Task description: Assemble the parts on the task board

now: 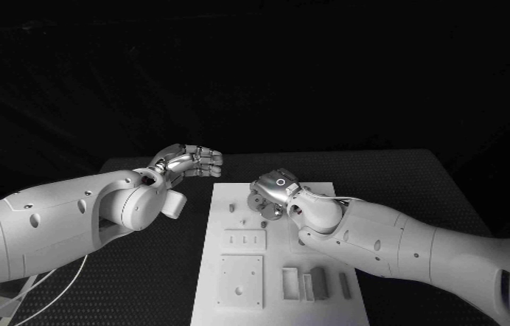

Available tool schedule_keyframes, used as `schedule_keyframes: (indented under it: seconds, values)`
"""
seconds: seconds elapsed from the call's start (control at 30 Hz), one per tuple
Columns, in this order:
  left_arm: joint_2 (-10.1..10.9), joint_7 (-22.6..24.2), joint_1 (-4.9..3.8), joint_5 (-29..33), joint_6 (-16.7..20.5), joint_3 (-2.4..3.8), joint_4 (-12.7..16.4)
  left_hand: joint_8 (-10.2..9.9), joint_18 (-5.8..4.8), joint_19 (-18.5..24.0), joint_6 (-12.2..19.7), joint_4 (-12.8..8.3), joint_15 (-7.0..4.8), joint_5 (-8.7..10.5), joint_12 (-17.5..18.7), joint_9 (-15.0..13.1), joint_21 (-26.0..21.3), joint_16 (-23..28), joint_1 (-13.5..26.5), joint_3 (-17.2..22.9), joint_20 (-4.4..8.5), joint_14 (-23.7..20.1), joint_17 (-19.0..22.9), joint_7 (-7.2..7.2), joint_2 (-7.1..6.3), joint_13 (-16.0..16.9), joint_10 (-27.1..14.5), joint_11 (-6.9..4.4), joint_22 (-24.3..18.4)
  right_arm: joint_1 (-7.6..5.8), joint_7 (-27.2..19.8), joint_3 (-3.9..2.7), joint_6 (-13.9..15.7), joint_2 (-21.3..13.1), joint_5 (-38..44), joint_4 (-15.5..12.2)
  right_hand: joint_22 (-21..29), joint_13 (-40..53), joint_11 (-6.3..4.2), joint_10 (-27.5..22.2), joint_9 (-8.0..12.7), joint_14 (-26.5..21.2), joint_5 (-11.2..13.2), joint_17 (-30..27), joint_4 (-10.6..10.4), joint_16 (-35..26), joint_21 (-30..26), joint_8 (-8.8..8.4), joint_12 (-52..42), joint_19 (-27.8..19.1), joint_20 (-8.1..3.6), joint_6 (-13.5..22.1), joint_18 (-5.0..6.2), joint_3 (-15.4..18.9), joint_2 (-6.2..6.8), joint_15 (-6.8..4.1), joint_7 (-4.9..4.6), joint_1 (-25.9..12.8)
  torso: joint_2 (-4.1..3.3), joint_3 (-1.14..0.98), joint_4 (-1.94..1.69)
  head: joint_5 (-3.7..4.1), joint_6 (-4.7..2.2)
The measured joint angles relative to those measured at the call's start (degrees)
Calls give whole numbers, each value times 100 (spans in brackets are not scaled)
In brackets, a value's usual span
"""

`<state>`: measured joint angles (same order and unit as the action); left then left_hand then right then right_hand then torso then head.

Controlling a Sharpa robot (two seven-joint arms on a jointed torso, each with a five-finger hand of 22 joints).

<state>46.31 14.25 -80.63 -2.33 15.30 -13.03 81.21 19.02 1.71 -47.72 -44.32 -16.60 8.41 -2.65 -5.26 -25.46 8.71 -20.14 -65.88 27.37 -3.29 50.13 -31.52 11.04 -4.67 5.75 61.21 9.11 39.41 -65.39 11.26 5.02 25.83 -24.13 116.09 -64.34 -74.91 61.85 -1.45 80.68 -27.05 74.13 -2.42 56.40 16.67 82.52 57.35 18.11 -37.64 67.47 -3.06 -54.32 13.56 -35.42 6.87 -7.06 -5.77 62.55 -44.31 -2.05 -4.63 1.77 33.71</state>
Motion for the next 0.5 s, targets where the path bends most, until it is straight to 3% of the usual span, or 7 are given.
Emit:
schedule_keyframes:
  seconds: [0.5]
  values:
    - [-5, 0, 0, 0, -3, 0, -3, 0, 0, 0, 0, 0, 0, 0, 0, 0, -23, 22, 0, 0, 0, 0, 0, 0, 0, -5, 0, 0, 0, 4, -28, 5, -5, 97, -5, 150, 0, -6, 21, 21, 0, 9, -23, -15, 2, 0, 0, -25, 20, 10, 11, -24, 1, 2, 1, 9, 6, -1, 3, 6, 1, -26, -3]
